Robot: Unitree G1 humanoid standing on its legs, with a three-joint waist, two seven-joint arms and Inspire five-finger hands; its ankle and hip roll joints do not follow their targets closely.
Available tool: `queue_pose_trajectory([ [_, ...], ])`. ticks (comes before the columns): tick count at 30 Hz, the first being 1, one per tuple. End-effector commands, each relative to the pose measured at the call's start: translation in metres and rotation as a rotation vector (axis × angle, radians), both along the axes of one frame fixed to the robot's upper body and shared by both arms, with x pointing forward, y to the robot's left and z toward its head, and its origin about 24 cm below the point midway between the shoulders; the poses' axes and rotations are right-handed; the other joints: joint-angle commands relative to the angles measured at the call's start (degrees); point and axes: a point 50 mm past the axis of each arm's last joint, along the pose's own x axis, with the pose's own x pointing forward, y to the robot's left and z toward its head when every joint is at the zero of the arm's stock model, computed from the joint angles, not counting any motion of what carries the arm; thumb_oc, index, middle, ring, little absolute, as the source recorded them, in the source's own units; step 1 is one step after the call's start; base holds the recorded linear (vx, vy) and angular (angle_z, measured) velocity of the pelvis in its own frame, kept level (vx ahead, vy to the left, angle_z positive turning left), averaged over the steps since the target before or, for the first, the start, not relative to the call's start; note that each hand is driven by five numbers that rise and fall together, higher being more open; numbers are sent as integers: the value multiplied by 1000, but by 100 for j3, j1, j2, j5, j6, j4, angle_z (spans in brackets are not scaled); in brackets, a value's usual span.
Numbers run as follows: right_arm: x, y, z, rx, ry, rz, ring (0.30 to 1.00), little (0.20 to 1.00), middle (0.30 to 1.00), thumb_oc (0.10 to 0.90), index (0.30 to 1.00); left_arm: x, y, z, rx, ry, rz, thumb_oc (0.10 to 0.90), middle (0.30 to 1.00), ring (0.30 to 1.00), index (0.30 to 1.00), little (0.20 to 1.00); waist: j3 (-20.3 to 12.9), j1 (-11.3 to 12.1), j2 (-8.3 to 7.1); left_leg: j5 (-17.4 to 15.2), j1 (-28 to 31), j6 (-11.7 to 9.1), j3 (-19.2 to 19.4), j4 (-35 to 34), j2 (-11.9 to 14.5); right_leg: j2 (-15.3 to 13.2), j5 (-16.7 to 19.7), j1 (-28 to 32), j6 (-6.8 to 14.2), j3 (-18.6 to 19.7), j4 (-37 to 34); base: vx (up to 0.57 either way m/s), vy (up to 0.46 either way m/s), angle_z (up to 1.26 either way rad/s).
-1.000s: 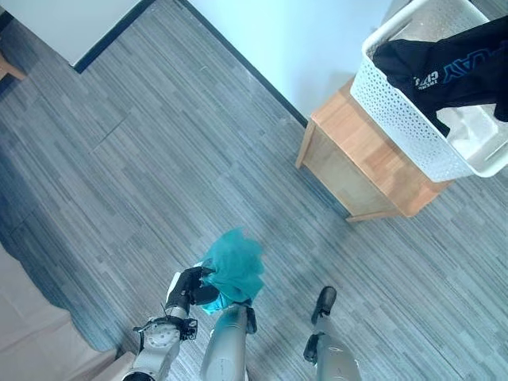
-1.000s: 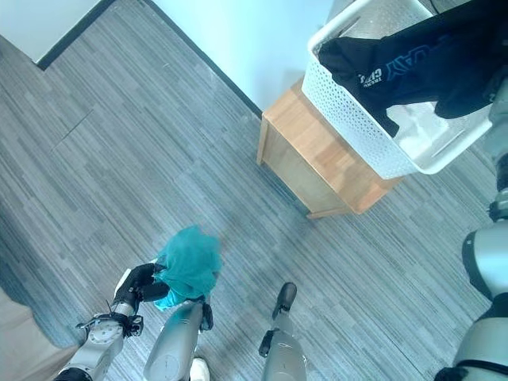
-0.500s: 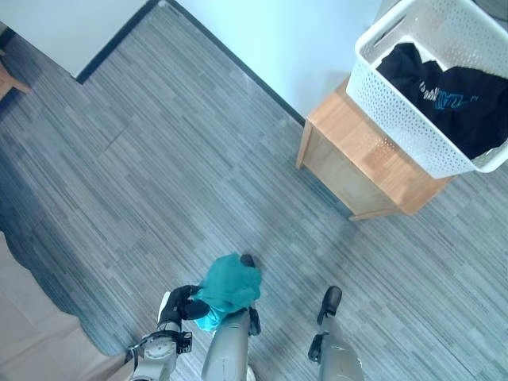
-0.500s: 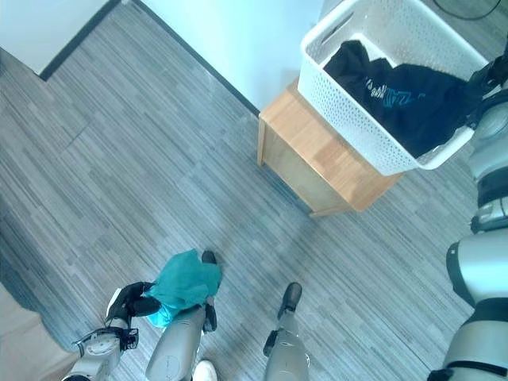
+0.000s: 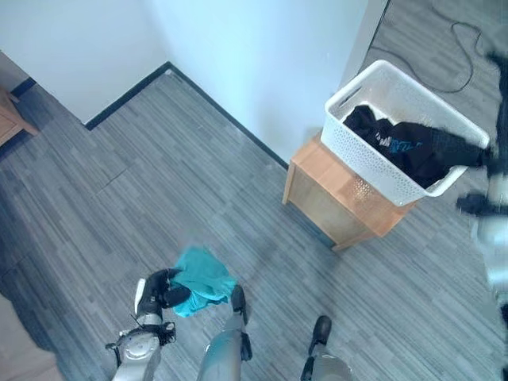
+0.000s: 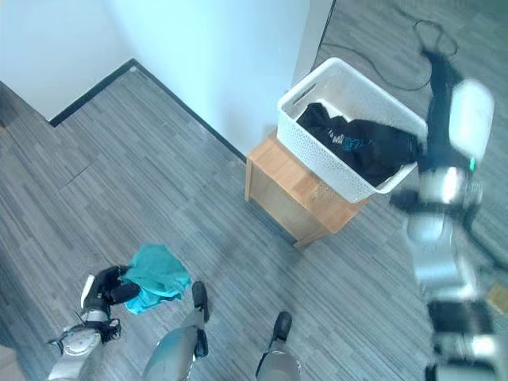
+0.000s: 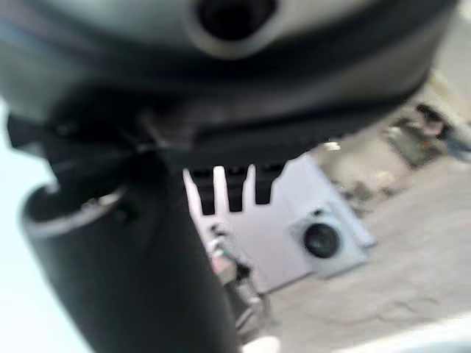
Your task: Pick up bed clothes into laundry basket.
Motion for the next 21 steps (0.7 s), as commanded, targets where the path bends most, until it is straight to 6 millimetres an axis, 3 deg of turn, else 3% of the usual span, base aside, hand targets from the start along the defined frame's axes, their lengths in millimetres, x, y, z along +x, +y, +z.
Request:
queue_pose_trajectory([
  [1,-19,-15,-21,246,-51,-5,900,900,900,800,900,21,22,44,99,-217,14,400,300,300,300,300,-737,-381,-102,-1054,652,-401,140,12,394,-490,-115,-28,377,-64,131,-76,82,0],
  [5,-34,2,-101,651,61,1,900,900,900,800,900,28,22,52,83,-250,2,400,300,300,300,300,-673,-414,-166,-1024,724,-198,299,12,337,-330,-486,-243,268,204,1031,-152,129,-16],
  [8,-48,23,-146,789,213,19,900,900,900,800,900,22,16,46,40,-250,3,400,300,300,300,300,-690,-337,-187,-980,764,-81,403,12,289,90,-905,-203,182,447,1671,-152,137,-62],
  [12,-42,58,-166,840,332,143,900,900,900,800,900,19,-2,35,-24,-232,-29,400,300,300,300,300,-808,-61,-379,-780,519,-82,482,22,162,426,-1204,302,-135,458,751,-208,16,-42],
  [14,-35,65,-165,819,357,193,900,900,900,800,900,21,-9,31,-32,-220,-40,400,300,300,300,300,-833,-29,-371,-696,453,-120,461,41,185,605,-1162,370,-220,628,498,-122,-62,-31],
  [17,-24,75,-160,791,364,259,900,900,900,800,900,21,-20,25,-60,-209,-55,400,300,300,300,300,-842,17,-322,-643,451,-140,433,55,197,666,-1122,567,-248,579,276,-68,-32,-3],
  [18,-33,98,-226,952,761,240,900,900,900,800,900,-39,-44,-57,-233,226,72,400,300,300,300,300,-643,120,-404,-1625,235,-360,-5,2592,662,422,-1195,741,-702,181,532,-122,73,4],
  [19,-35,95,-226,948,765,229,900,900,900,800,900,-38,-40,-58,-226,234,87,400,300,300,300,300,-777,-46,-413,-1707,750,-368,36,2506,817,360,-1113,628,-691,37,550,-216,135,8],
  [20,-37,91,-224,963,730,213,900,900,900,800,900,-38,-38,-58,-218,235,102,400,300,300,300,300,-929,-270,-396,-1678,1170,-414,349,2316,1069,314,-1082,531,-666,-151,530,-250,180,17],
  [21,-40,92,-224,972,729,210,900,900,900,800,900,-35,-35,-57,-206,233,101,400,300,300,300,300,-1050,-394,-344,-1806,1609,-415,534,1843,966,299,-1056,456,-612,-248,547,-197,196,55],
])
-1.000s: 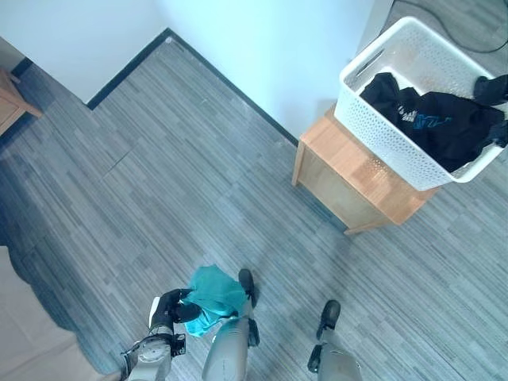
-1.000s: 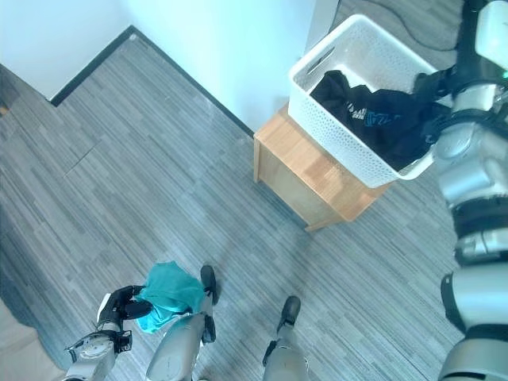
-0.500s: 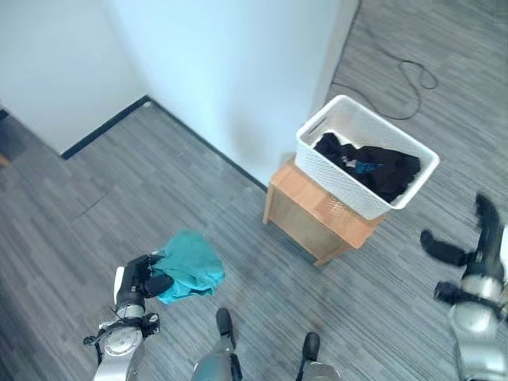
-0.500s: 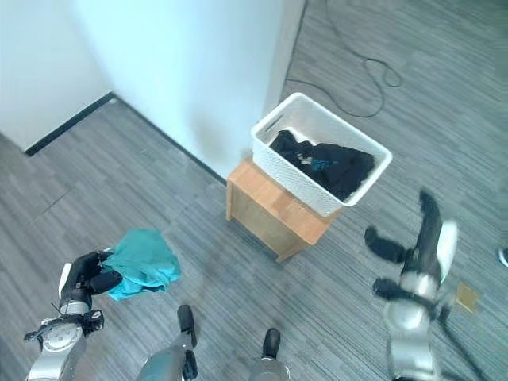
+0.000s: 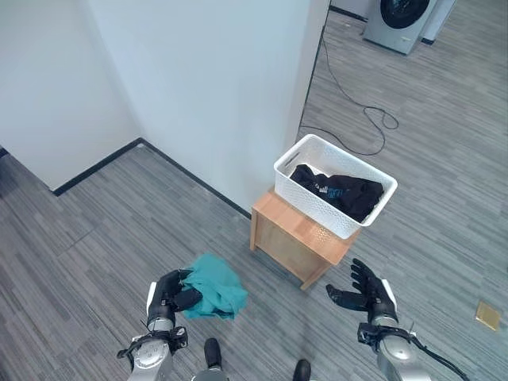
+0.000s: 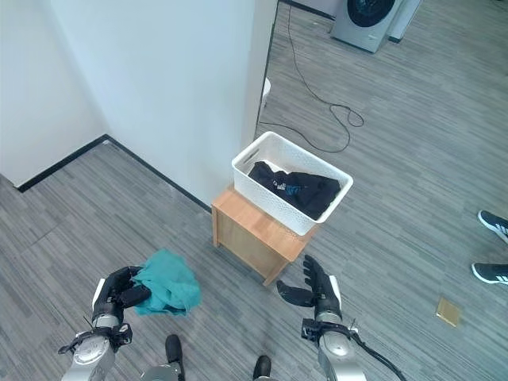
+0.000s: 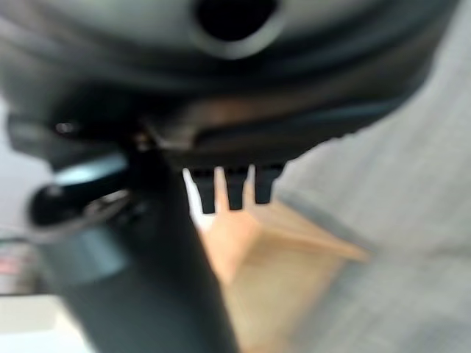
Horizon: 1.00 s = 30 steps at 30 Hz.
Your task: Pick up bed clothes into laundry basket.
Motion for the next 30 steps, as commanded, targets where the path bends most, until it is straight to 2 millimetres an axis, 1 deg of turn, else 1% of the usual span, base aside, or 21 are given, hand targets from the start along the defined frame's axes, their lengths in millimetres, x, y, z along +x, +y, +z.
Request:
queue_pose_trajectory([
  [1,12,4,9,50,-84,-20,900,900,900,800,900,-4,12,4,55,-15,15,400,300,300,300,300,-239,-419,-6,-1678,993,49,719,1028,529,33,-934,-333,-339,-377,658,-157,211,100],
  [2,11,3,10,47,-95,-38,900,900,900,800,900,-1,14,7,96,-11,-33,400,300,300,300,300,-282,-530,65,-1631,1091,50,834,461,433,-30,-855,-519,-279,-505,921,-172,257,100],
  [4,15,2,16,42,-128,-59,900,900,900,800,900,3,17,8,141,2,-96,400,300,300,300,300,-224,-747,131,-1529,1245,178,774,-102,227,-322,-612,-1008,-37,-511,1766,-147,222,60],
  [6,23,5,25,24,-168,-39,900,900,900,800,900,8,19,11,179,-6,-127,400,300,300,300,300,-90,-934,166,-1539,1368,245,756,-205,120,-439,-138,-1487,258,-203,2347,-139,121,47],
  [8,28,7,30,2,-192,-19,900,900,900,800,900,12,21,15,194,-25,-131,400,300,300,300,300,-65,-985,206,-1510,1358,269,796,-219,118,-467,-78,-1679,299,-123,2385,-99,62,11],
  [12,39,10,48,-38,-272,16,900,900,900,800,900,27,25,35,241,-131,-142,400,300,300,300,300,-81,-1025,241,-1593,1454,308,1063,-170,68,-570,-18,-1731,175,-363,1805,27,-26,-5],
  [13,41,12,52,-44,-296,24,900,900,900,800,900,34,27,43,265,-167,-142,400,300,300,300,300,-118,-1031,259,-1699,1549,290,1074,-184,77,-614,3,-1759,234,-449,1600,119,-151,-37],
  [14,43,12,59,-58,-327,26,900,900,900,800,900,43,29,53,293,-211,-144,400,300,300,300,300,-95,-1028,237,-1652,1580,261,1228,-146,81,-729,151,-1826,175,-761,1376,212,-239,-35],
  [15,47,14,69,-78,-380,46,900,900,900,800,900,57,33,68,334,-283,-138,400,300,300,300,300,-103,-1021,260,-1773,1739,203,1295,-111,112,-832,179,-1832,258,-1054,1044,144,-286,-43],
  [16,49,15,77,-83,-421,52,900,900,900,800,900,64,35,76,360,-314,-136,400,300,300,300,300,-92,-1021,253,-1810,1780,165,1372,-54,150,-928,225,-1850,262,-1272,965,158,-195,-48],
  [17,49,15,77,-83,-424,51,900,900,900,800,900,66,35,77,363,-317,-136,400,300,300,300,300,-63,-1011,266,-1858,1795,164,1362,-27,173,-906,209,-1823,275,-1269,960,75,-234,-56],
  [18,53,18,93,-101,-501,77,900,900,900,800,900,76,35,90,395,-379,-140,400,300,300,300,300,-91,-1036,234,-1932,1872,128,1533,56,207,-1101,261,-1763,261,-1530,903,72,-221,-59],
  [20,54,18,110,-133,-574,108,900,900,900,800,900,81,35,97,412,-416,-142,400,300,300,300,300,-236,-1069,196,-2047,1998,57,1658,198,200,-1052,227,-1548,167,-1648,759,146,-262,-59],
  [22,54,18,124,-155,-641,136,900,900,900,800,900,86,30,105,422,-466,-147,400,300,300,300,300,-288,-1126,258,-2003,1992,-130,1723,595,422,-937,75,-1474,39,-1634,816,179,-264,-39],
  [24,59,18,138,-191,-702,170,900,900,900,800,900,94,30,119,446,-537,-136,400,300,300,300,300,-279,-1119,379,-1371,1618,-426,1593,1687,929,-547,-168,-1221,-192,-1513,635,175,-309,-31],
  [25,64,20,148,-215,-745,195,900,900,900,800,900,101,29,135,480,-605,-134,400,300,300,300,300,-230,-1060,426,-847,1337,-621,1390,2464,1201,-312,-309,-1057,-361,-1445,493,221,-297,-53],
  [26,68,24,160,-232,-794,226,900,900,900,800,900,110,29,155,519,-681,-134,400,300,300,300,300,-165,-1002,416,-543,1147,-704,1122,3005,1387,-146,-404,-894,-510,-1365,388,235,-271,-87],
  [27,70,27,167,-239,-820,244,900,900,900,800,900,118,28,170,545,-740,-121,400,300,300,300,300,-114,-964,365,-431,948,-731,965,3437,1438,-80,-456,-785,-578,-1310,323,262,-198,-113],
  [28,73,29,178,-283,-854,297,900,900,900,800,900,128,26,219,581,-935,-76,400,300,300,300,300,-52,-871,194,-509,504,-525,873,3633,1331,-180,-411,-631,-581,-1220,180,168,-90,-110],
  [29,73,30,179,-283,-854,297,900,900,900,800,900,128,26,219,582,-935,-76,400,300,300,300,300,-46,-872,196,-523,490,-522,870,3660,1341,-174,-404,-631,-582,-1219,172,147,-13,-109],
  [30,73,29,182,-323,-856,320,900,900,900,800,900,127,25,246,593,-1046,-49,400,300,300,300,300,-14,-797,176,-634,312,-472,815,3516,1303,-173,-429,-588,-530,-1108,137,98,41,-81],
])
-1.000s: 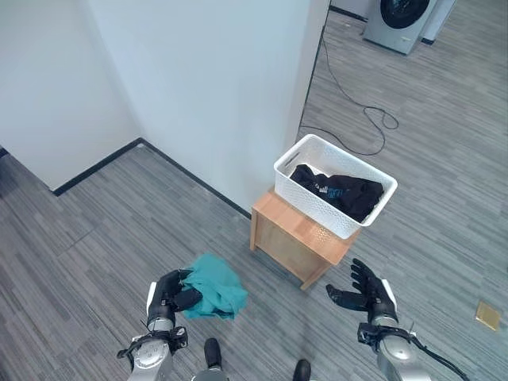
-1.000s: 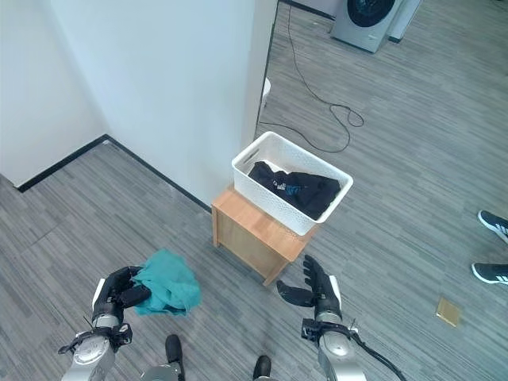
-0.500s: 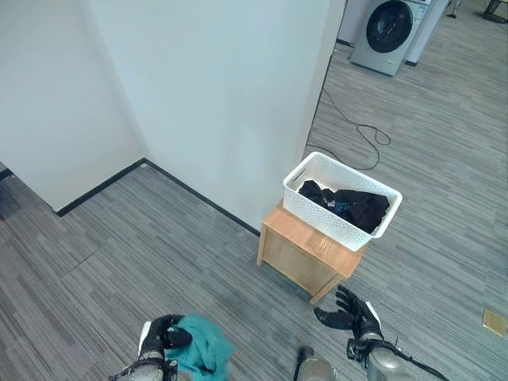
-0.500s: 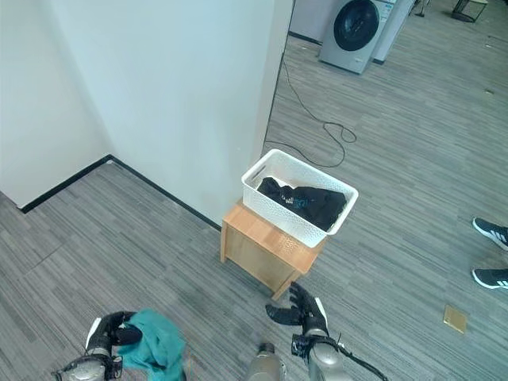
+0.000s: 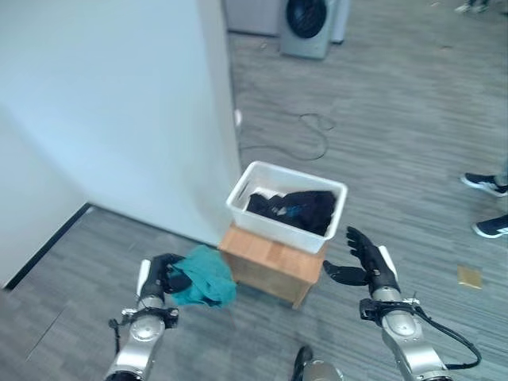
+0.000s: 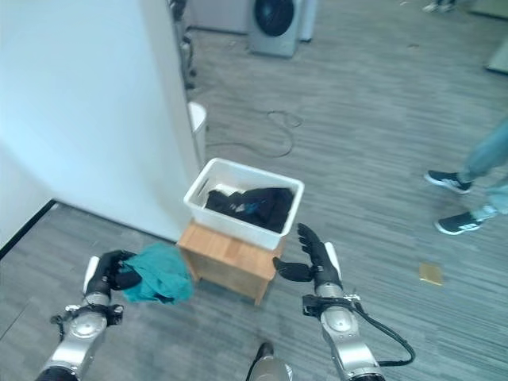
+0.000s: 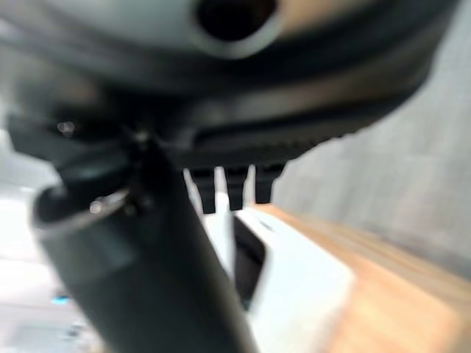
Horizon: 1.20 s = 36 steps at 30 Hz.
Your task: Pick up bed clothes into laundry basket.
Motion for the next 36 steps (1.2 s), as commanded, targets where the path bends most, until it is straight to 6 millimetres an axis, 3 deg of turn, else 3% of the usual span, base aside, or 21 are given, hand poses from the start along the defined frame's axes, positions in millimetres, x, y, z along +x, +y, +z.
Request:
queue_pose_trajectory([
  [1,21,9,69,-113,-333,105,900,900,900,800,900,42,-10,167,101,-764,-76,400,300,300,300,300,58,-4,-104,-351,-187,-265,-329,484,127,-97,-210,821,523,-110,-1386,171,88,-48],
  [3,22,9,68,-157,-320,117,900,900,900,800,900,32,-9,214,131,-956,-95,400,300,300,300,300,61,128,-40,-441,-287,-180,-329,-65,-17,-50,-255,906,642,113,-1412,201,100,-40],
  [6,26,5,56,-210,-256,108,900,900,900,800,900,15,-14,262,167,-1150,-163,400,300,300,300,300,35,461,180,-344,-408,-112,-818,-1696,-492,81,-372,1127,836,463,-1454,231,132,-71],
  [7,26,6,56,-211,-257,108,900,900,900,800,900,15,-14,262,166,-1151,-163,400,300,300,300,300,39,466,170,-287,-386,-102,-801,-1764,-511,71,-344,1116,835,468,-1462,178,68,-66],
  [9,29,-2,46,-252,-201,71,900,900,900,800,900,4,-25,286,150,-1259,-247,400,300,300,300,300,65,657,297,-33,-439,-145,-1278,-2240,-669,161,-418,1303,859,622,-1467,190,42,-78],
  [12,25,-18,34,-288,-131,0,900,900,900,800,900,-10,-40,304,49,-1337,-414,400,300,300,300,300,21,710,463,113,-301,-140,-1304,-2559,-626,269,-545,1475,860,590,-1447,112,6,-64],
  [15,15,-32,23,-303,-65,-38,900,900,900,800,900,-16,-49,307,-49,-1306,-584,400,300,300,300,300,-106,682,600,125,14,-96,-1373,-2740,-664,370,-651,1733,797,570,-1468,141,21,10],
  [18,13,-34,20,-300,-48,-39,900,900,900,800,900,-13,-51,309,-60,-1297,-604,400,300,300,300,300,-109,653,621,139,131,-96,-1358,-2830,-667,390,-675,1782,801,581,-1473,70,14,20],
  [19,14,-31,11,-292,-12,-34,900,900,900,800,900,2,-60,310,-73,-1241,-628,400,300,300,300,300,-132,557,677,140,215,-60,-1331,-2897,-727,380,-672,1776,809,633,-1478,51,18,-3],
  [20,14,-31,11,-290,-13,-37,900,900,900,800,900,2,-61,310,-72,-1242,-630,400,300,300,300,300,-128,575,667,142,215,-59,-1329,-2901,-730,378,-672,1772,811,634,-1478,65,24,-3],
  [25,7,-28,-2,-264,37,-28,900,900,900,800,900,45,-63,305,24,-1095,-534,400,300,300,300,300,-174,329,720,66,239,-1,-1134,-3006,-773,306,-579,1612,922,716,-1495,43,23,-15],
  [33,-5,-32,-2,-253,26,-49,900,900,900,800,900,71,-48,301,30,-1000,-432,400,300,300,300,300,-243,7,738,-34,221,25,-948,-3092,-765,261,-495,1414,1021,815,-1479,40,24,-19],
  [36,-11,-30,-1,-247,14,-37,900,900,900,800,900,74,-45,302,122,-990,-394,400,300,300,300,300,-269,-83,690,-88,266,34,-889,-3093,-760,258,-476,1402,1048,853,-1484,64,15,-14],
])
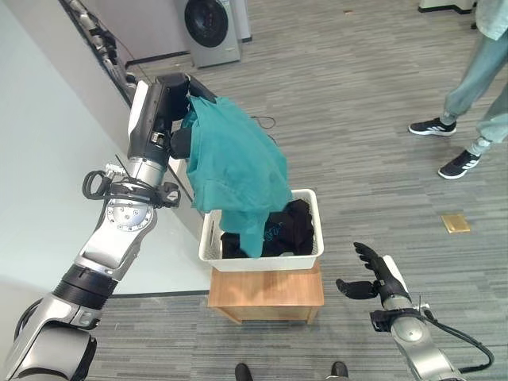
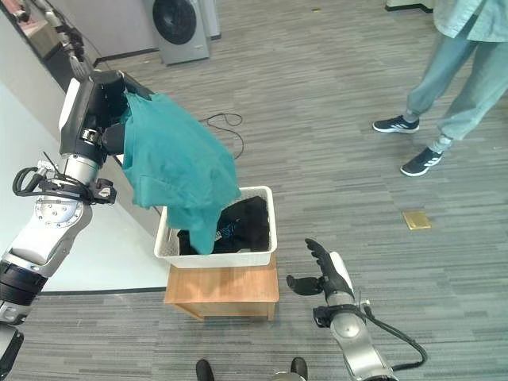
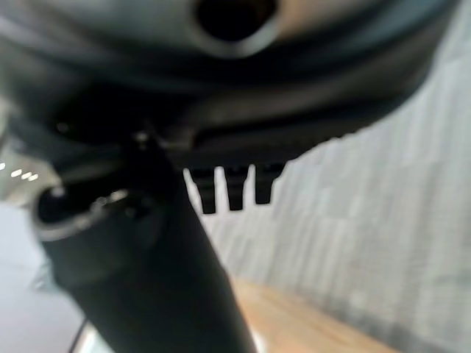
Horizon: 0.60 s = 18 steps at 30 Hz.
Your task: Pick up bed clothes into laundry basket.
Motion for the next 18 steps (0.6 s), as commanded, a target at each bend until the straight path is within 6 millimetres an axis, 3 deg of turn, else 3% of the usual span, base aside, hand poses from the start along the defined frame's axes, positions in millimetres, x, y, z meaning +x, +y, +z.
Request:
queue_pose_trajectory([
  [1,22,13,46,4,-262,90,900,900,900,800,900,5,10,84,-12,-335,109,400,300,300,300,300,-446,3,-148,-270,192,-211,49,8,306,101,-706,155,71,-246,86,66,10,-2],
  [10,17,7,55,7,-323,49,900,900,900,800,900,19,39,69,38,-242,290,400,300,300,300,300,-480,-184,-232,-409,197,-165,285,8,305,28,-597,-6,172,-101,79,47,27,-11],
  [18,10,5,54,15,-326,39,900,900,900,800,900,34,61,38,161,-106,459,400,300,300,300,300,-393,-421,-265,-493,135,-121,463,8,254,-40,-498,-195,241,34,70,33,31,-13],
])
